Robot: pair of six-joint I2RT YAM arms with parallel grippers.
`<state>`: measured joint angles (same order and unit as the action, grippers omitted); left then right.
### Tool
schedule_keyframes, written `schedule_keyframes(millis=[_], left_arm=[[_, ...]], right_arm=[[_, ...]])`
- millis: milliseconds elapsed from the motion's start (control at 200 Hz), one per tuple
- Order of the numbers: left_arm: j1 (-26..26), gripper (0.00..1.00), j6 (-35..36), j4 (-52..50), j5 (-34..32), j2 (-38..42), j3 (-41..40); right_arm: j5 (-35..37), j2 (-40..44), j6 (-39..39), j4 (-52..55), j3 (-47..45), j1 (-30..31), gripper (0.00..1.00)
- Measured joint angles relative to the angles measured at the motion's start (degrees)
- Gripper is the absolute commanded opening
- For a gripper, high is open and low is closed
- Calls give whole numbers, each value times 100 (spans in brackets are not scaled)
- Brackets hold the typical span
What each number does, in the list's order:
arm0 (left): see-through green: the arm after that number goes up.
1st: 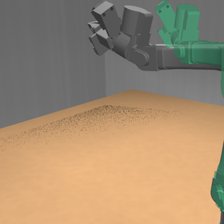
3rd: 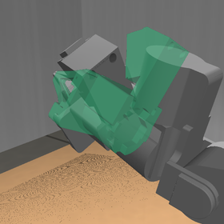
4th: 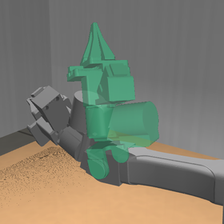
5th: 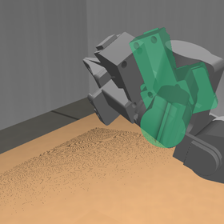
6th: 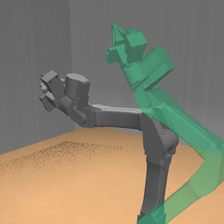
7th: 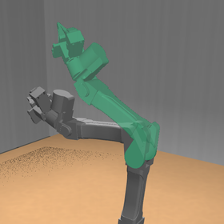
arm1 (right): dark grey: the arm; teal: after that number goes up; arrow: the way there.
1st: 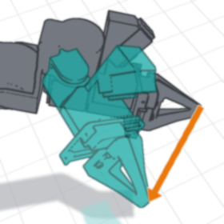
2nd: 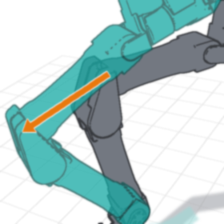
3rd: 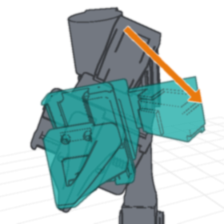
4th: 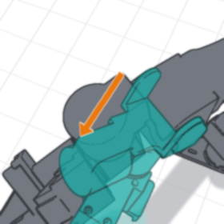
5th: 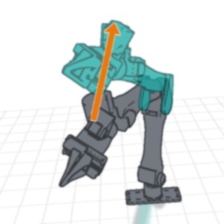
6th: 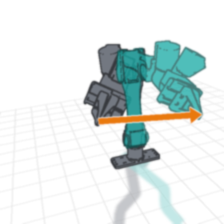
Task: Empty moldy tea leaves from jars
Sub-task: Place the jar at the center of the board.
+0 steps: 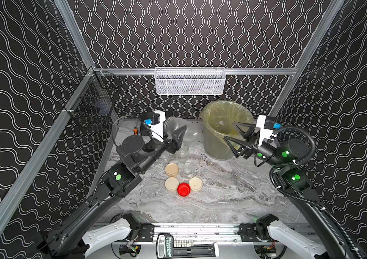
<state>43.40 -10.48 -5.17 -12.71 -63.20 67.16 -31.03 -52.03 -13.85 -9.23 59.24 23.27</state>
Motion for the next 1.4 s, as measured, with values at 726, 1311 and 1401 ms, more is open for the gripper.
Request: schedule_keyframes(millis=[726, 1311, 1401], left_arm=[[-385, 56, -1128, -570, -2518, -103, -3344], [-538, 60, -1650, 164, -2310, -984, -3899], [-540, 63, -1631, 306, -2332, -1001, -3952]], right_arm=[[221, -289, 273, 1091, 2, 90, 99], [262, -284, 271, 1224, -22, 90, 99], [260, -289, 269, 1224, -26, 90, 99]])
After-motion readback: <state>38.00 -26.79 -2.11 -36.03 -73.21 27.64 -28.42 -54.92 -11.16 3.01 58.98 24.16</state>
